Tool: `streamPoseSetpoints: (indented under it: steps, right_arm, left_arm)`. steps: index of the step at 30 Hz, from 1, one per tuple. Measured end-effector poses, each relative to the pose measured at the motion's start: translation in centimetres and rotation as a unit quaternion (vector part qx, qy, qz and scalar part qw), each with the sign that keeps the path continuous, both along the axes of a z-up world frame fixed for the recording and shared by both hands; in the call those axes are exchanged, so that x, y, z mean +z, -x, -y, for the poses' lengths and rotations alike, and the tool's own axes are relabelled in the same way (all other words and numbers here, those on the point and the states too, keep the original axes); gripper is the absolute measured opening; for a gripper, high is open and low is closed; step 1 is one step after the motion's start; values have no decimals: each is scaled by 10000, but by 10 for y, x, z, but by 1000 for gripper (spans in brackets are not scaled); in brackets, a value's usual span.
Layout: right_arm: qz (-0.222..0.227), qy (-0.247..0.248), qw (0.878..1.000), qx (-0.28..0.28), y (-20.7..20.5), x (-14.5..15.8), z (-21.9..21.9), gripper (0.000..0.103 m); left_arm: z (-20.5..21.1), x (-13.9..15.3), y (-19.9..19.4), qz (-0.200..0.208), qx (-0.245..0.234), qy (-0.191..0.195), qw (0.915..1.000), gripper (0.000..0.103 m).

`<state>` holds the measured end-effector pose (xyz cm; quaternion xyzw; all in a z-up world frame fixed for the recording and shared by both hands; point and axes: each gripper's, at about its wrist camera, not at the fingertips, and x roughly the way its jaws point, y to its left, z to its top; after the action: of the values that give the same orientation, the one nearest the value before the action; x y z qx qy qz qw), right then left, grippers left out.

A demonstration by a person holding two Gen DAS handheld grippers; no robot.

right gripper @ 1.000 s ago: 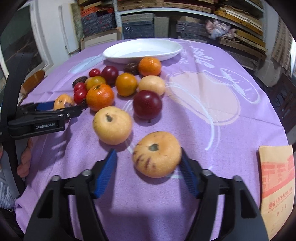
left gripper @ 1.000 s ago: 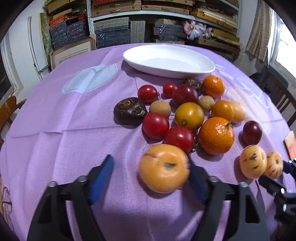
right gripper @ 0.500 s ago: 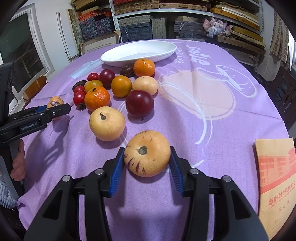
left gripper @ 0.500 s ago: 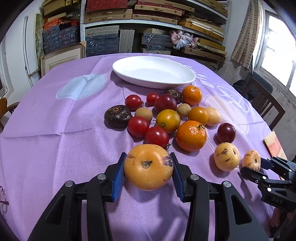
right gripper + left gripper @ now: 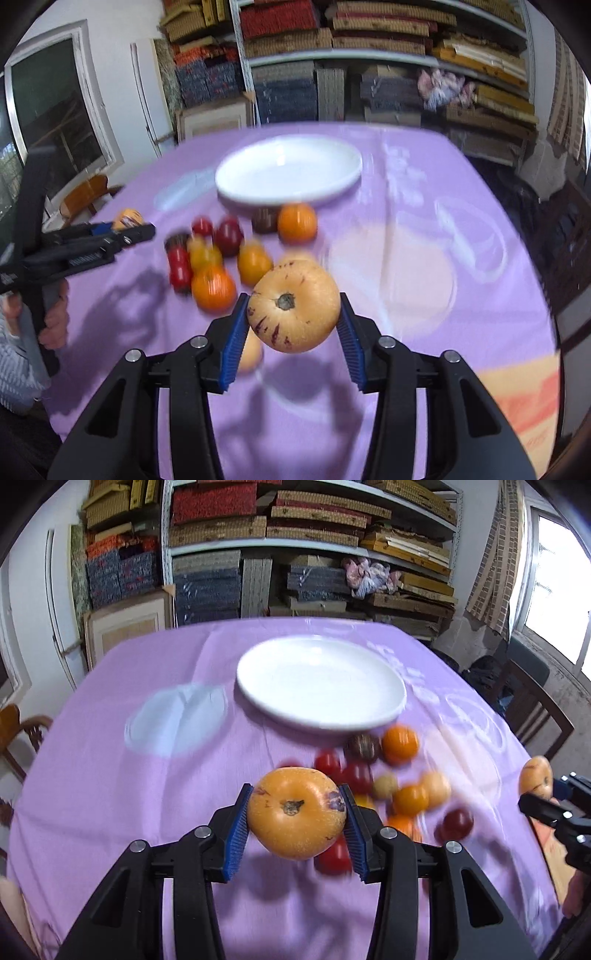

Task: Organize fruits
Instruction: 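Carry both fruits onto the white plate and open both grippers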

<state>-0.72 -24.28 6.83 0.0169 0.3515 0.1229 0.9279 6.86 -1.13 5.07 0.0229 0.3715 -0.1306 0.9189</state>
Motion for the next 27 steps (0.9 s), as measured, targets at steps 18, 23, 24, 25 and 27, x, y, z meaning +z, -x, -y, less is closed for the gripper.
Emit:
streamPoseSetpoints:
  steps: [18, 23, 24, 25, 27]
  right_arm:
    - [-793, 735, 9941, 13, -235, -56, -38, 46]
    - [-515, 805, 9954, -46, -230, -45, -40, 53]
    - [-462, 789, 9958, -68, -228, -41, -38, 55]
    - [-410, 779, 9961, -84, -223, -36, -37, 55]
    - [-235, 612, 9977, -148, -211, -22, -29, 55]
  left_arm:
    - [35, -43, -164, -817, 282, -174, 9961, 49]
    - [37, -30, -160, -636, 212, -130, 9977, 62]
    - [36, -28, -158, -624, 210, -120, 9978, 62]
    - [34, -26, -156, -630, 241, -95, 9977, 62]
    - [27, -21, -150, -634, 305, -15, 9975, 62]
